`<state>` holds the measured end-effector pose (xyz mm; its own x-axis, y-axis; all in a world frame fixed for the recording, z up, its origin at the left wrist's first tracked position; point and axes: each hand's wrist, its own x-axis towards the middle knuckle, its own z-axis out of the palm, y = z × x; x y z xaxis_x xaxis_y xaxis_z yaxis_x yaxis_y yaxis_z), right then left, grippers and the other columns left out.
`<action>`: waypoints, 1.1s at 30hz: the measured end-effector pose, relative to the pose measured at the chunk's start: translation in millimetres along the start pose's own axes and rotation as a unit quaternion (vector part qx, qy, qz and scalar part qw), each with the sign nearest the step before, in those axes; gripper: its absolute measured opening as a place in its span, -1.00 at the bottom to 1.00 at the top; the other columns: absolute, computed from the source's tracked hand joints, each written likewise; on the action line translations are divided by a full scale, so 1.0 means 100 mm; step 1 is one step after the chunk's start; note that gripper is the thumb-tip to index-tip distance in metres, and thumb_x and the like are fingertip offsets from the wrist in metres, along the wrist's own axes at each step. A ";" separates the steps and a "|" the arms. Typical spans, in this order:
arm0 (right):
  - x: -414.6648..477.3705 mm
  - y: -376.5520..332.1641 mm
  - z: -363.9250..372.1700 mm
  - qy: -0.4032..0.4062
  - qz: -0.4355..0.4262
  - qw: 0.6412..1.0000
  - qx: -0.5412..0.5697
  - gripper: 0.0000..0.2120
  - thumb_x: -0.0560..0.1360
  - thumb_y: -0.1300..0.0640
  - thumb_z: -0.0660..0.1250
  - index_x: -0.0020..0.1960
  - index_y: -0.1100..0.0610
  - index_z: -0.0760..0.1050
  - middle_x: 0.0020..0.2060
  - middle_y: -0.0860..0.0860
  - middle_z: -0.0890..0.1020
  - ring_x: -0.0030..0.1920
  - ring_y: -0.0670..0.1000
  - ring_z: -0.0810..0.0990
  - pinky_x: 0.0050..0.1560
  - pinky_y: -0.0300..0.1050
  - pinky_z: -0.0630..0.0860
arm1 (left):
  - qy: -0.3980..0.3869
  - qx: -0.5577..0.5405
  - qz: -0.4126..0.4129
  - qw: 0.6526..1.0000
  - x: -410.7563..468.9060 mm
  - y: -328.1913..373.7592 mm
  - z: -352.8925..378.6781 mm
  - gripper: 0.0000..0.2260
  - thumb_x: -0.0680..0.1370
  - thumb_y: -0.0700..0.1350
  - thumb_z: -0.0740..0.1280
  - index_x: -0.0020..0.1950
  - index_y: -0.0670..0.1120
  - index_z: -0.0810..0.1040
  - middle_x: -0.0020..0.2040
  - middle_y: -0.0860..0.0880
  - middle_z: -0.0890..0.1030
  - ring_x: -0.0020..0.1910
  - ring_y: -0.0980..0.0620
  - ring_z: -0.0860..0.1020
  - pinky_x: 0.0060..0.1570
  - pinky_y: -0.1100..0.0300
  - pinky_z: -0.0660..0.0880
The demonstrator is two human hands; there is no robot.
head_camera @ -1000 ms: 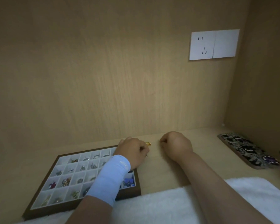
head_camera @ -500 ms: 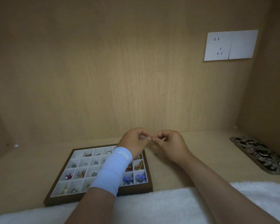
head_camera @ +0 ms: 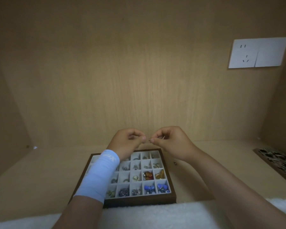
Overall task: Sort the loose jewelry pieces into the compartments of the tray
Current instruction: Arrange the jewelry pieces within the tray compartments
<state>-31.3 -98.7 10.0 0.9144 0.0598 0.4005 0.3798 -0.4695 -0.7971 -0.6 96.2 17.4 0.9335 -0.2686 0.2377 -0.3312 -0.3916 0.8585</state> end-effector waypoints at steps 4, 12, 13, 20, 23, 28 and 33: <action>0.21 -0.11 0.04 -0.091 0.014 0.985 -0.143 -0.90 0.50 0.08 0.47 -0.20 -0.04 0.67 -0.31 -0.26 0.66 -0.22 -0.31 0.60 -0.16 -0.36 0.43 | -0.001 0.116 -0.011 0.993 0.10 -0.24 -0.21 -0.94 0.51 -0.09 0.43 -0.05 0.04 0.66 -0.07 0.09 0.66 -0.04 0.13 0.60 0.06 0.25 0.48; 0.39 -0.04 0.19 -0.136 0.041 0.961 -0.237 -0.90 0.53 0.07 0.40 -0.17 -0.06 0.62 -0.24 -0.16 0.67 -0.18 -0.19 0.62 -0.11 -0.18 0.56 | -0.087 0.217 0.015 0.972 0.16 -0.36 -0.19 -0.83 0.54 0.00 0.32 -0.17 0.25 0.63 -0.01 0.23 0.56 0.09 0.14 0.50 0.16 0.16 0.43; 0.40 -0.01 0.19 -0.136 0.046 0.960 -0.240 -0.90 0.53 0.07 0.40 -0.16 -0.05 0.62 -0.23 -0.16 0.66 -0.18 -0.19 0.62 -0.12 -0.19 0.55 | -0.105 0.241 0.031 0.964 0.17 -0.35 -0.14 -0.81 0.54 0.01 0.31 -0.19 0.28 0.62 0.01 0.20 0.54 0.15 0.10 0.44 0.22 0.12 0.39; 0.41 0.06 0.11 -0.138 0.063 0.946 -0.287 -0.89 0.49 -0.02 0.43 -0.21 -0.06 0.61 -0.26 -0.15 0.65 -0.22 -0.18 0.60 -0.23 -0.26 0.44 | -0.166 0.268 0.036 0.948 0.16 -0.40 -0.03 -0.74 0.53 -0.02 0.24 -0.08 0.30 0.67 0.09 0.23 0.47 0.25 0.10 0.31 0.36 0.04 0.29; 0.41 0.03 0.11 -0.144 0.064 0.939 -0.305 -0.90 0.48 -0.01 0.42 -0.21 -0.05 0.62 -0.27 -0.18 0.63 -0.21 -0.19 0.59 -0.23 -0.26 0.44 | -0.166 0.310 0.049 0.935 0.16 -0.35 -0.01 -0.72 0.52 -0.02 0.21 -0.04 0.28 0.67 0.11 0.19 0.49 0.25 0.06 0.34 0.34 0.04 0.32; 0.39 -0.03 0.08 -0.144 0.065 0.933 -0.324 -0.88 0.48 0.01 0.42 -0.23 -0.07 0.60 -0.26 -0.18 0.62 -0.20 -0.19 0.59 -0.22 -0.26 0.46 | -0.165 0.380 0.065 0.908 0.14 -0.29 0.04 -0.69 0.53 -0.06 0.17 0.04 0.24 0.66 0.14 0.10 0.52 0.23 0.01 0.37 0.24 0.06 0.38; 0.36 -0.09 0.13 -0.175 0.059 0.928 -0.322 -0.88 0.48 0.01 0.44 -0.23 -0.09 0.61 -0.27 -0.18 0.63 -0.19 -0.20 0.60 -0.19 -0.25 0.49 | -0.149 0.332 0.032 0.931 0.13 -0.29 -0.01 -0.70 0.54 -0.09 0.21 0.08 0.23 0.66 0.20 0.12 0.57 0.15 0.03 0.52 0.14 0.14 0.46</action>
<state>0.4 -81.2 25.6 0.9769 0.2031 0.0660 0.2134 -0.9141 -0.3448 21.1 105.1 -4.1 0.8620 -0.5036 0.0583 -0.4895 -0.7969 0.3540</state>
